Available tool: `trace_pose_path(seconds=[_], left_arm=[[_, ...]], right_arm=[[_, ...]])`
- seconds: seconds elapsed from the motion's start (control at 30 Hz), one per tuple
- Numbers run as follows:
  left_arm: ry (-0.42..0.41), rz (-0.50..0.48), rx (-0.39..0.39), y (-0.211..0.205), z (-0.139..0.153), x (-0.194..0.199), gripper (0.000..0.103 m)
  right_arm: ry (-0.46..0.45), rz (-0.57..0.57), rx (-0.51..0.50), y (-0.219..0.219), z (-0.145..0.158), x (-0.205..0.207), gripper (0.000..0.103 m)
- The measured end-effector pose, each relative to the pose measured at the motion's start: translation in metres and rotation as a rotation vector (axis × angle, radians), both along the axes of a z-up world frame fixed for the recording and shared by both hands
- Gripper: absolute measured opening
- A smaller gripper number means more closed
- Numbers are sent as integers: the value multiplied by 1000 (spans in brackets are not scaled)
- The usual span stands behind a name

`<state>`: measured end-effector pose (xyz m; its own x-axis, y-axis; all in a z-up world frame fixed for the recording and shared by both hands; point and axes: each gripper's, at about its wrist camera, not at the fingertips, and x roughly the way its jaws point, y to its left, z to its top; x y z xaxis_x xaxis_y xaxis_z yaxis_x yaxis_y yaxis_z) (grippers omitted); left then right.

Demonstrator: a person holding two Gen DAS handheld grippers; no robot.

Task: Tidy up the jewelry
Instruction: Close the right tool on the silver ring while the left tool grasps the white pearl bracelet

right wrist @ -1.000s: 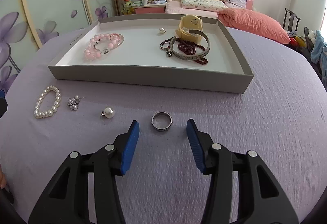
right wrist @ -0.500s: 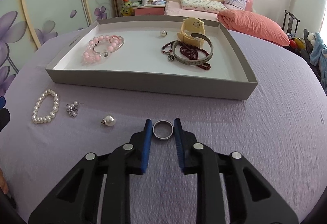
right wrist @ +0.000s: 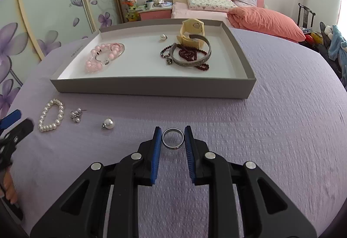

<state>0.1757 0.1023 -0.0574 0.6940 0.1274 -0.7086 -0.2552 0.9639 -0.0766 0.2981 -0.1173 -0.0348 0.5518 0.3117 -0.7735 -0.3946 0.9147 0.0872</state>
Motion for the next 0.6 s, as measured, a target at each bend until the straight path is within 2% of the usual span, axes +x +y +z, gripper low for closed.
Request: trace_pose_path(seconds=[0.07, 0.23, 0.3, 0.4, 0.43, 0.6], left_arm=[[23, 17, -15, 5, -4, 8, 72], [103, 27, -32, 10, -19, 26, 48], [102, 15, -27, 7, -20, 27, 33], [125, 11, 35, 0, -20, 29, 23], [125, 6, 35, -1, -20, 29, 10], [116, -6, -1, 3, -18, 23, 9]], right_arm=[[-2, 5, 10, 0, 2, 0, 22], [-5, 14, 20, -1, 4, 0, 22], [-4, 15, 22, -3, 4, 0, 22], [-1, 14, 29, -4, 5, 0, 22], [-2, 13, 32, -5, 5, -1, 22], [-12, 18, 43, -7, 11, -5, 22]])
